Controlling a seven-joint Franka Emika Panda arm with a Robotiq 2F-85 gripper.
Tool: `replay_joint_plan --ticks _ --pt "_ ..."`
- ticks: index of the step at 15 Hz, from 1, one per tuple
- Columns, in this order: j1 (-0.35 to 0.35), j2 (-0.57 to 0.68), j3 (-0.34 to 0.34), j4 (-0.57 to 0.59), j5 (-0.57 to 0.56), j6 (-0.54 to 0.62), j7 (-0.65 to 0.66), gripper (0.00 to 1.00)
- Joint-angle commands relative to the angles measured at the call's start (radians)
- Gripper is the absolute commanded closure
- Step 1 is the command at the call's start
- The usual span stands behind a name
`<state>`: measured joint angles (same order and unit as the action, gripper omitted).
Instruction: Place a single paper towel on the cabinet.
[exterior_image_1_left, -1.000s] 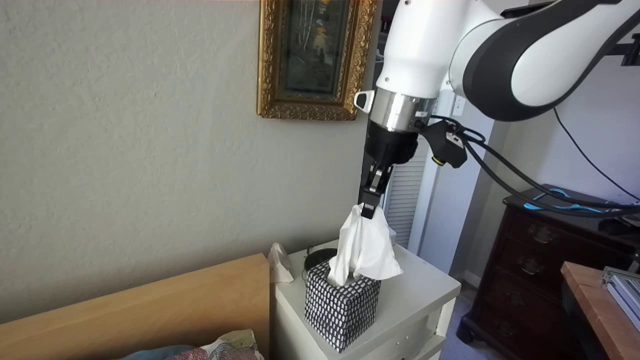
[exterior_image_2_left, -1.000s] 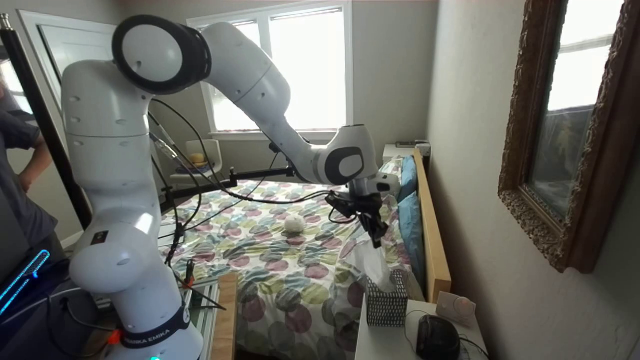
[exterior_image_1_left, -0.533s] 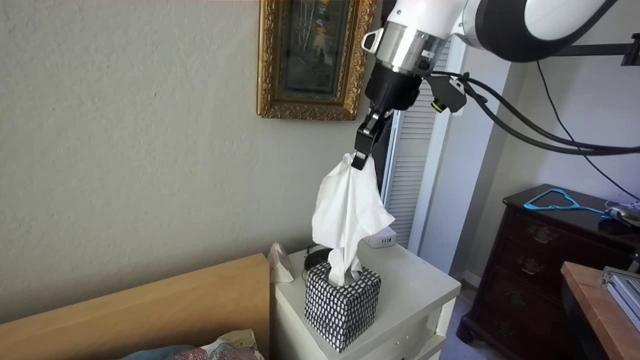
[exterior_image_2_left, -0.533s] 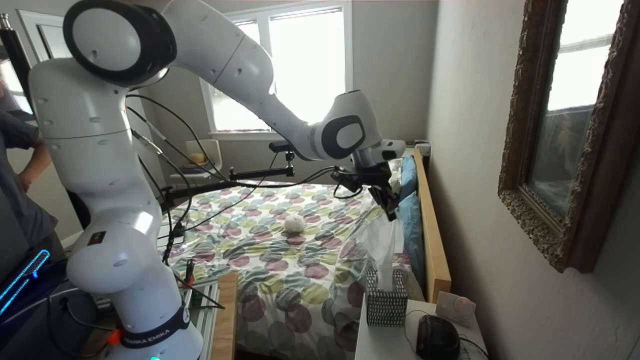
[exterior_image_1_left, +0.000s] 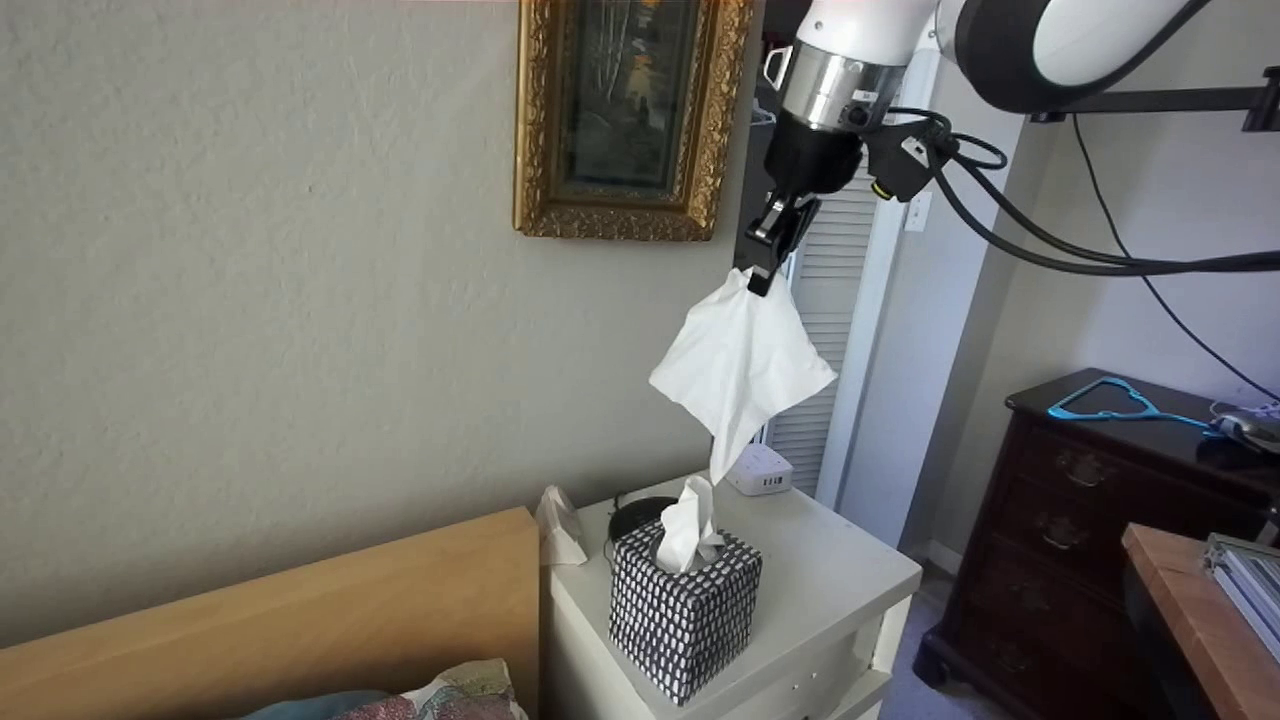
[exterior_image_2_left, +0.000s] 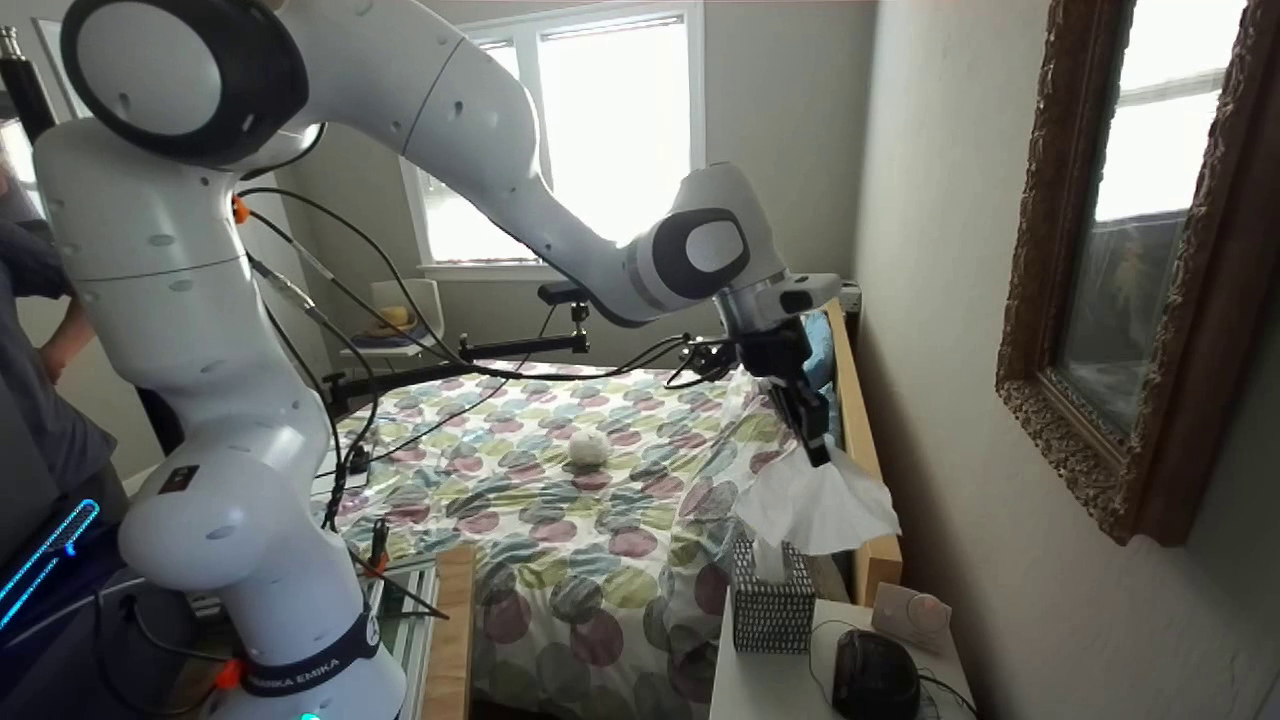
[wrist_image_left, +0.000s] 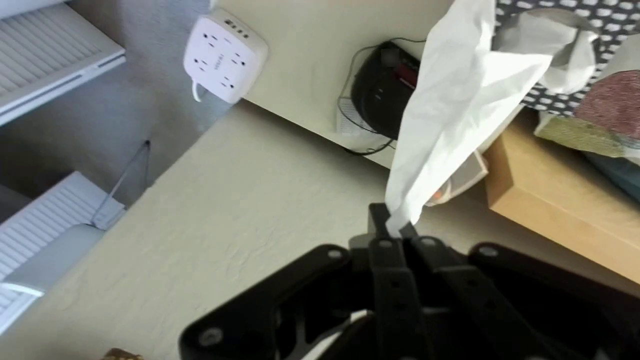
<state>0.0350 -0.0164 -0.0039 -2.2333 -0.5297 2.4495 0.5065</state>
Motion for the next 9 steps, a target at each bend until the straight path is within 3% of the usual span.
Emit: replay_joint_plan --ticks 1,3,4,9 --pt "-0.030 0.002 -0.002 0.009 -0.086 -0.085 0.109 1.00" --pt "-0.039 0.020 -0.009 0.015 0.014 -0.100 0.036 1.00" --pt "-0.036 0.004 -0.005 0.001 -0.028 -0.076 0.058 1.00" --pt "-0.037 0.008 -0.005 0.001 -0.027 -0.077 0.056 0.99"
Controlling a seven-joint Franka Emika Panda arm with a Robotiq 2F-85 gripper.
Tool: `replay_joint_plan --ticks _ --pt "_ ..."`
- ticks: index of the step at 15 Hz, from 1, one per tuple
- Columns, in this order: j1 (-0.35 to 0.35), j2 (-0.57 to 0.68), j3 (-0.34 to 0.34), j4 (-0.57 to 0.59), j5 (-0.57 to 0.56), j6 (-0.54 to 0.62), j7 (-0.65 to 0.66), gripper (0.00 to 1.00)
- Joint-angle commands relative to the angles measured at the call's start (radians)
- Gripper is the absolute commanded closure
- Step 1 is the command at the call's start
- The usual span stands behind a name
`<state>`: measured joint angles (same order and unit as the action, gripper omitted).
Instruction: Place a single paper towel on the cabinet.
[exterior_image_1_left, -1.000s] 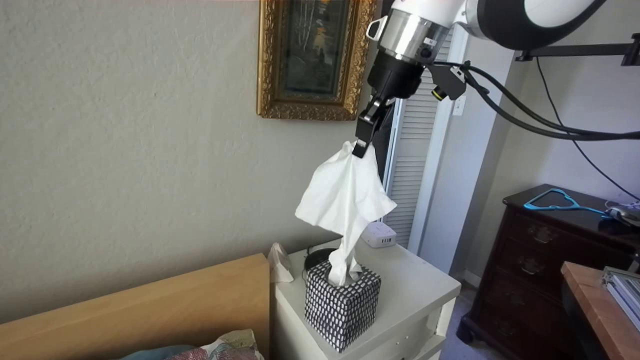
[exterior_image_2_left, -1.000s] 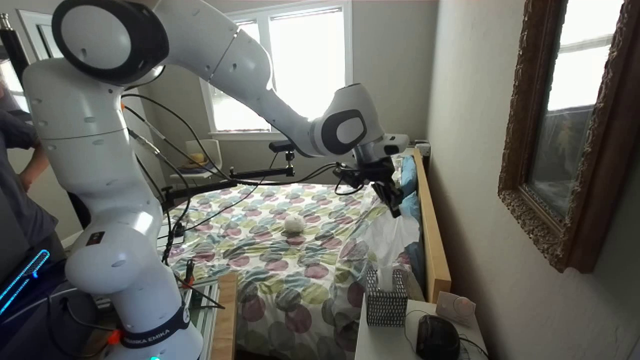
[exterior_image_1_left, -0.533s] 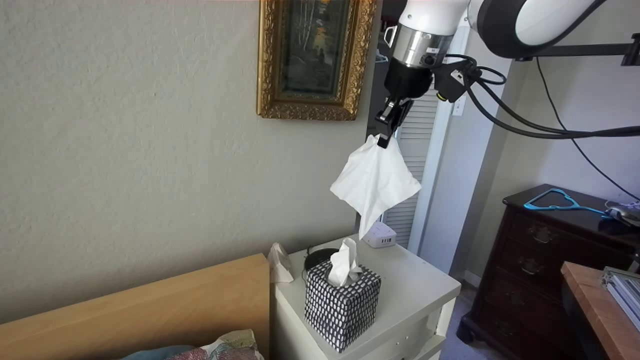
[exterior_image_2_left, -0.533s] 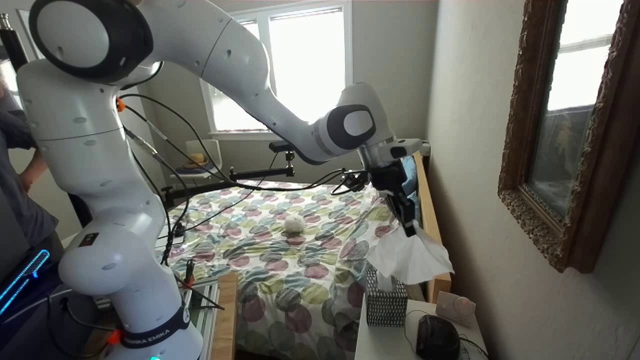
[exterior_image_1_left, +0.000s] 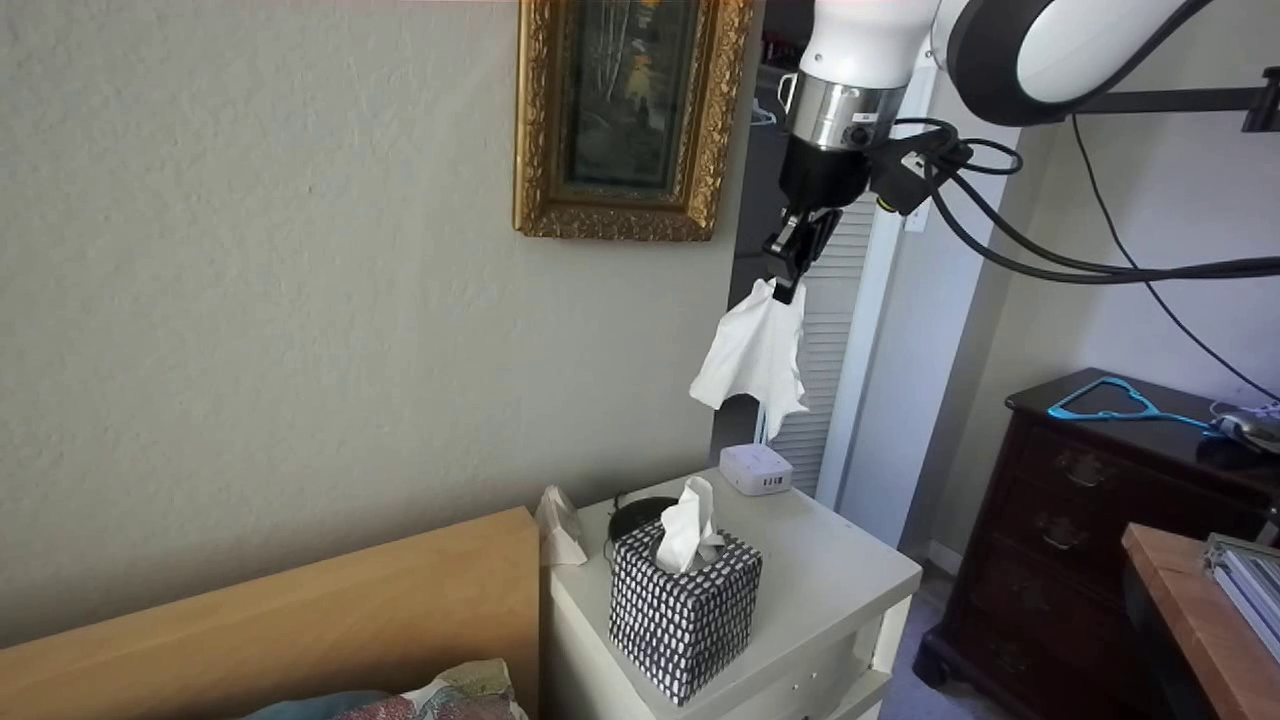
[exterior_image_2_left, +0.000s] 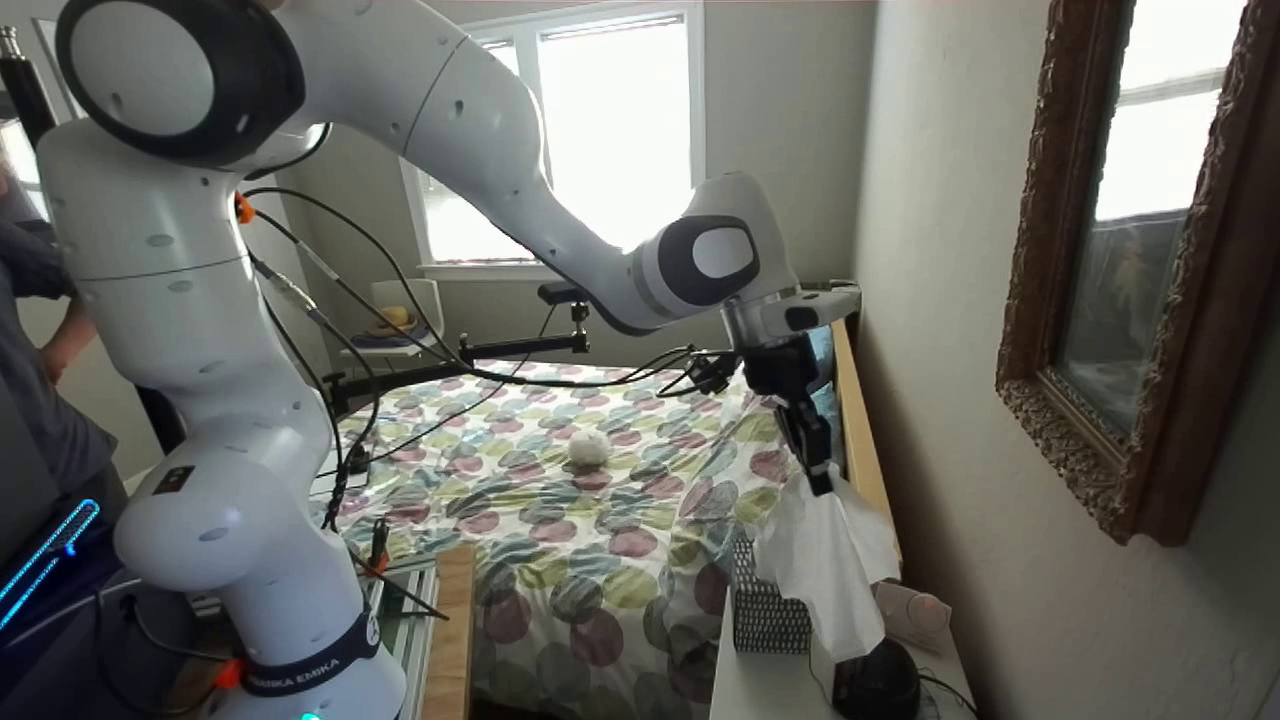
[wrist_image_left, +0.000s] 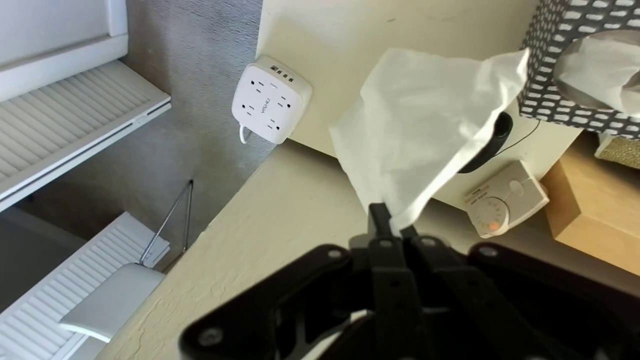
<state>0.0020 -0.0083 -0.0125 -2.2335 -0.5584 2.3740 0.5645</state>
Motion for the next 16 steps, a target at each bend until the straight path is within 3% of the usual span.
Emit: replay_joint_plan --ticks 1,3,10,16 --pt "-0.004 0.000 0.004 0.001 0.002 -0.002 -0.003 1.00" --pt "-0.009 0.049 -0.001 0.037 -0.050 -0.018 0.073 1.00" --pt "-0.011 0.285 -0.079 0.184 0.022 -0.004 0.260 1.00" --pt "0.021 0.478 -0.171 0.326 0.015 -0.008 0.448 1.00"
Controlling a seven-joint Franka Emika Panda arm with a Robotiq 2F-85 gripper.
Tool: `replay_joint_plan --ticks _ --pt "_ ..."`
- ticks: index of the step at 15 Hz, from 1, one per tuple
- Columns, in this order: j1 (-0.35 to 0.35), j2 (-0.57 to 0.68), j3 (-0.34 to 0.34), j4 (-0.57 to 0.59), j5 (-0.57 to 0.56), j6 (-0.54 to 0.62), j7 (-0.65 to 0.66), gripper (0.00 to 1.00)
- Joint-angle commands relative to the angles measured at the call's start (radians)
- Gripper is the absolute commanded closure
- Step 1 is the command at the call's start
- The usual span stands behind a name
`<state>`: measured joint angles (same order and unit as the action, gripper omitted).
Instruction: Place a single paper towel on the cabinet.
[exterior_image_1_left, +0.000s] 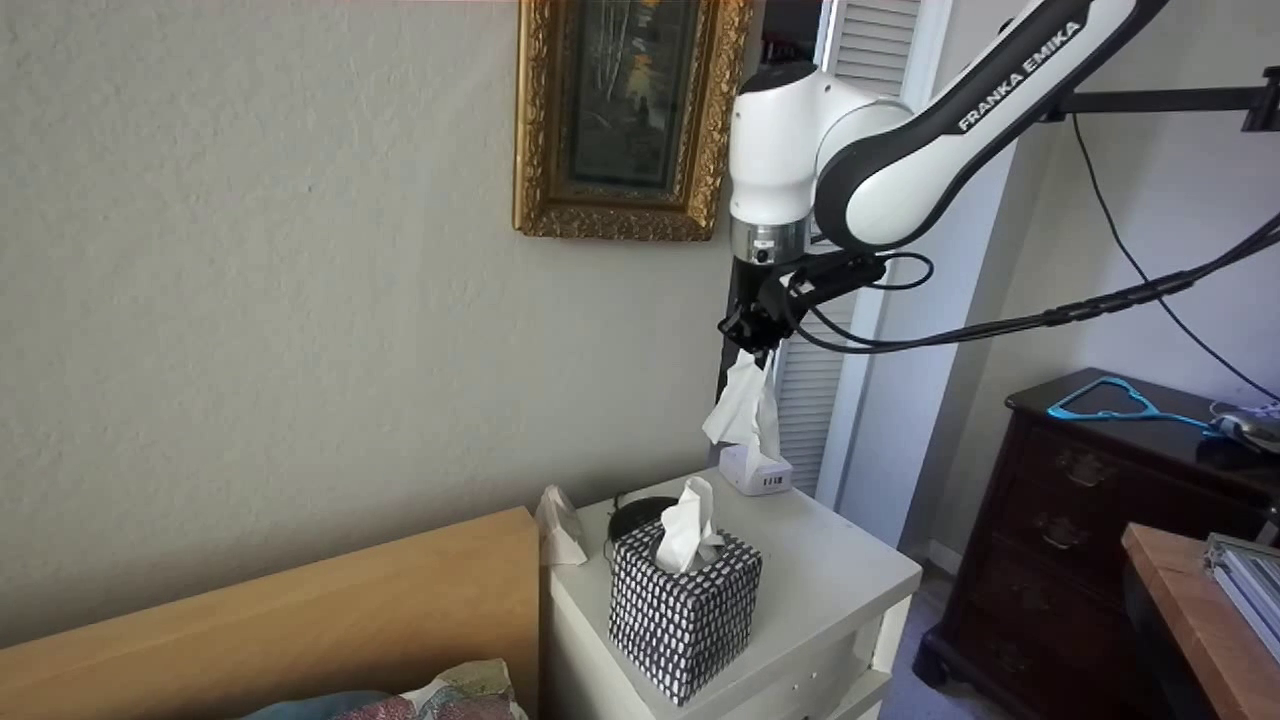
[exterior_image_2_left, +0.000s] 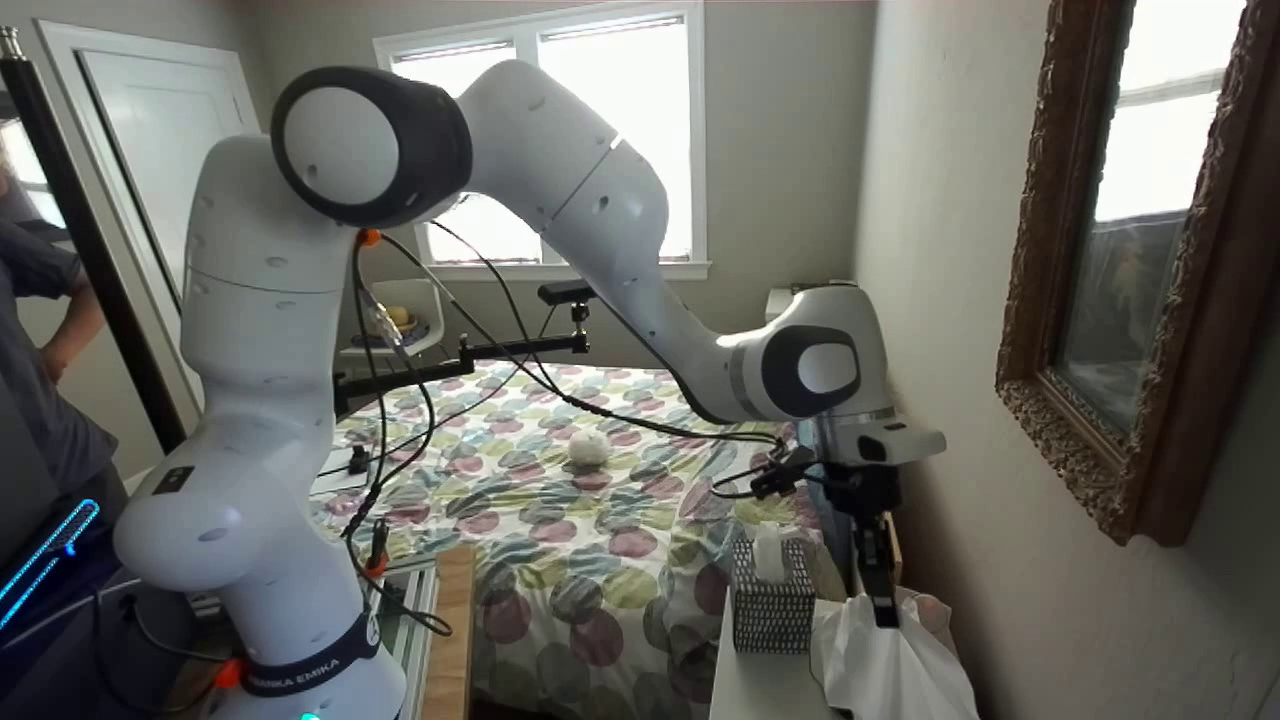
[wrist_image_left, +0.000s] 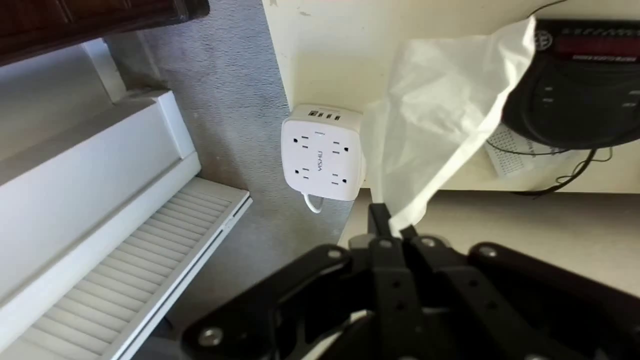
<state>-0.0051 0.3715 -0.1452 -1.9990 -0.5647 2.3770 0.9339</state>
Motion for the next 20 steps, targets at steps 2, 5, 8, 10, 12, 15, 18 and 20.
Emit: replay_joint_plan --ticks 2,5,8,10,12,15,18,20 --pt "0.037 0.143 -0.046 0.123 0.052 -0.028 0.118 1.00" --pt "0.061 0.211 -0.046 0.174 0.116 -0.053 0.171 1.00" --pt "0.071 0.284 -0.029 0.249 0.203 -0.112 0.172 1.00" --pt "0.070 0.317 -0.011 0.300 0.275 -0.153 0.151 1.00" --pt "0.057 0.340 0.011 0.346 0.346 -0.182 0.120 1.00" --pt "0.037 0.354 0.033 0.403 0.449 -0.204 0.090 1.00" --pt "0.034 0.357 0.025 0.439 0.505 -0.200 0.085 1.00" --pt "0.030 0.354 0.021 0.453 0.518 -0.189 0.084 1.00"
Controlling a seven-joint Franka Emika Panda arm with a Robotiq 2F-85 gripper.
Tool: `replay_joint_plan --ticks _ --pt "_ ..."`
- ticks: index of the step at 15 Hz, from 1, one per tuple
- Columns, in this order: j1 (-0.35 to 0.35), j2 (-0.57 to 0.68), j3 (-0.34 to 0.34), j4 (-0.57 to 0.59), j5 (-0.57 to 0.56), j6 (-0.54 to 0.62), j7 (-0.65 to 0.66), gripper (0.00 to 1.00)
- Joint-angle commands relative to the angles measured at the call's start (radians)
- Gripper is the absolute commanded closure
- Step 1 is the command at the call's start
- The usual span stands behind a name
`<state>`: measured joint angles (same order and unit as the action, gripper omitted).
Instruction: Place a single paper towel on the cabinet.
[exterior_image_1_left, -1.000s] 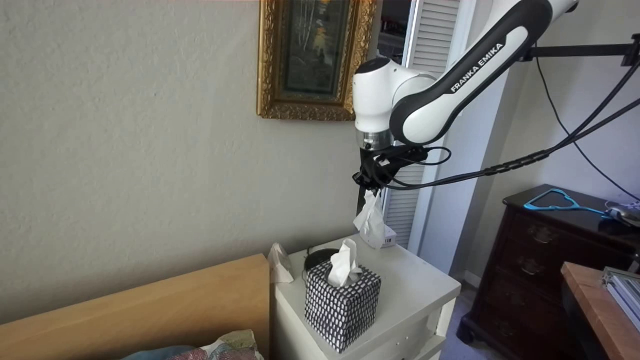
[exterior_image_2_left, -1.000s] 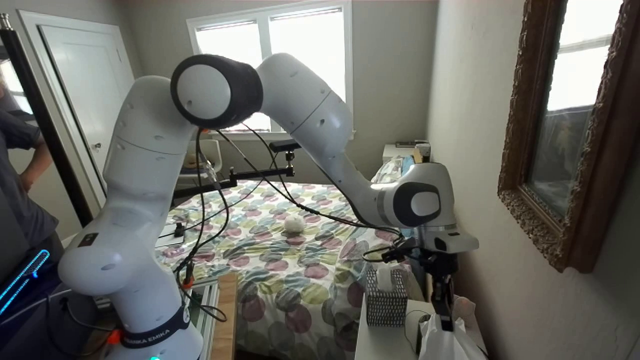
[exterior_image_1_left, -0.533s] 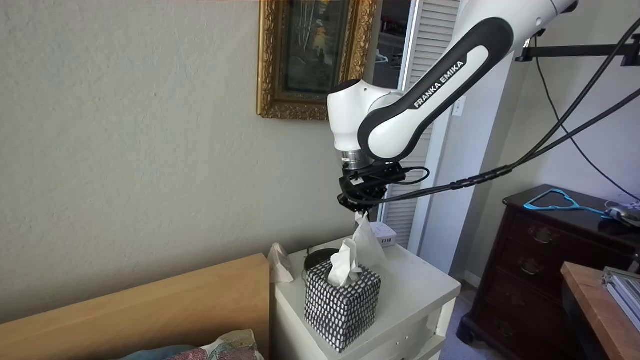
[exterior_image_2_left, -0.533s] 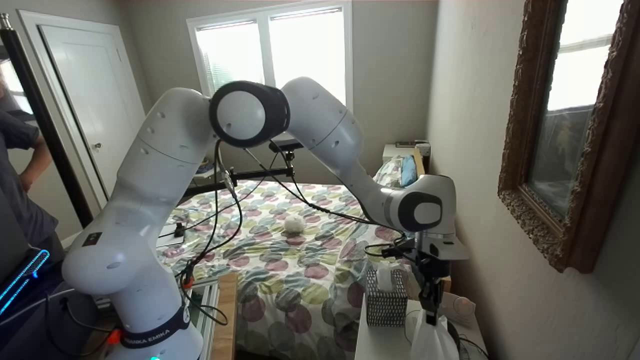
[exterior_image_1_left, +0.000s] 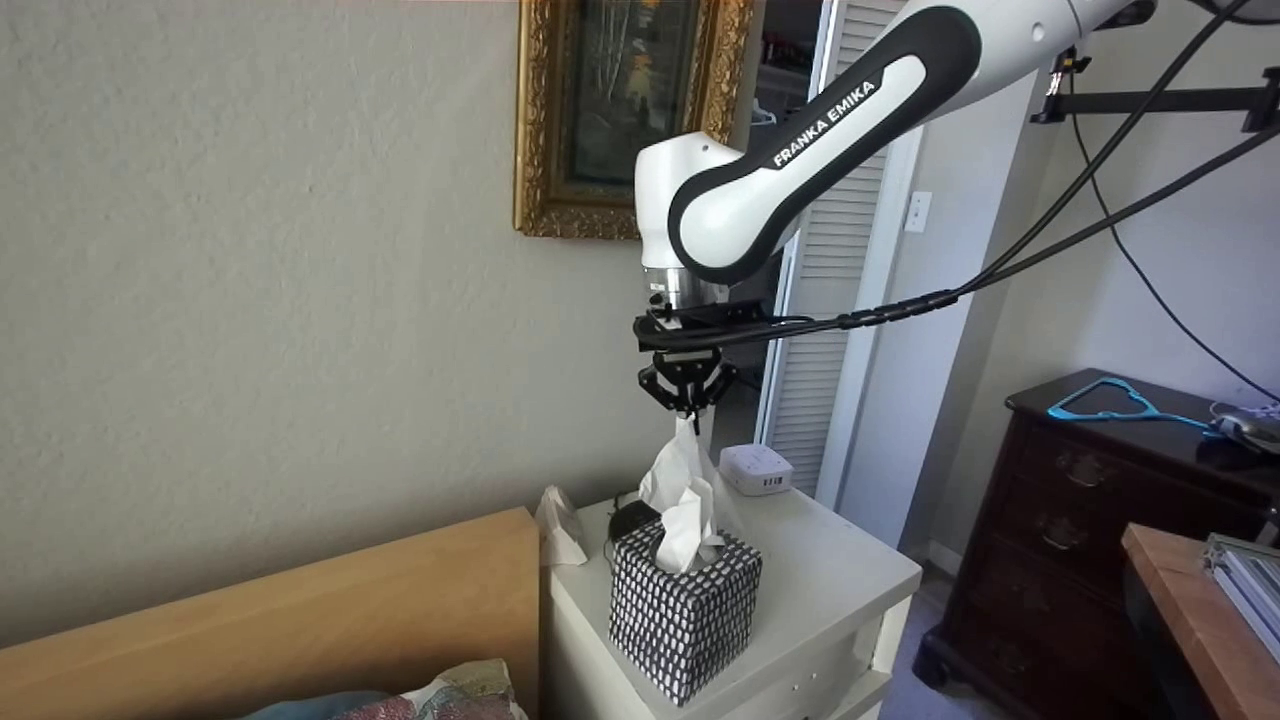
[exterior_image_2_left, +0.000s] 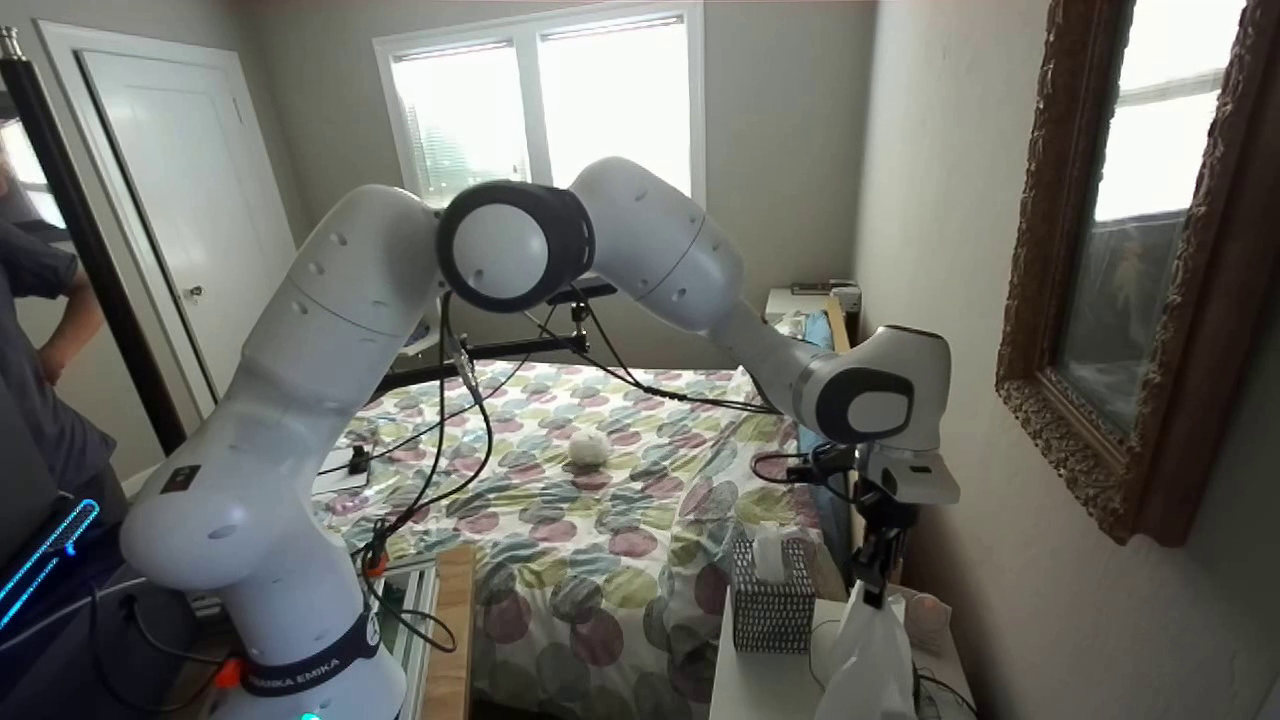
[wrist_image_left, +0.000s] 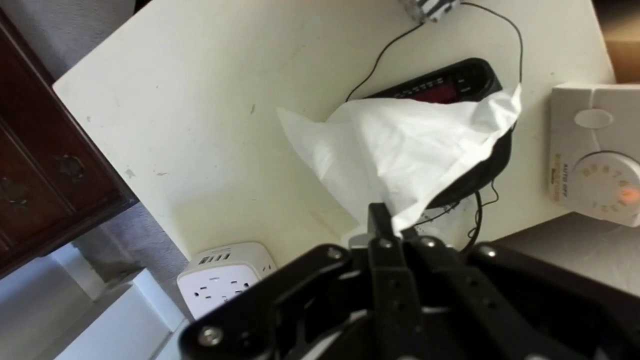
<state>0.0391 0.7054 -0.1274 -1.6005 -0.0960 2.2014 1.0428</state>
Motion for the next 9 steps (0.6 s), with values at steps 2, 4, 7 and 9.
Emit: replay_joint_plan --ticks 2,4,7,9 --pt "-0.018 0.015 0.002 0.064 0.054 -0.003 -0.029 1.00" --pt "-0.014 0.023 -0.003 0.082 0.055 -0.004 -0.012 1.00" --pt "-0.001 0.003 -0.017 0.054 0.028 -0.002 -0.010 0.99" --pt "0.000 0.005 -0.017 0.058 0.028 -0.002 -0.010 0.99"
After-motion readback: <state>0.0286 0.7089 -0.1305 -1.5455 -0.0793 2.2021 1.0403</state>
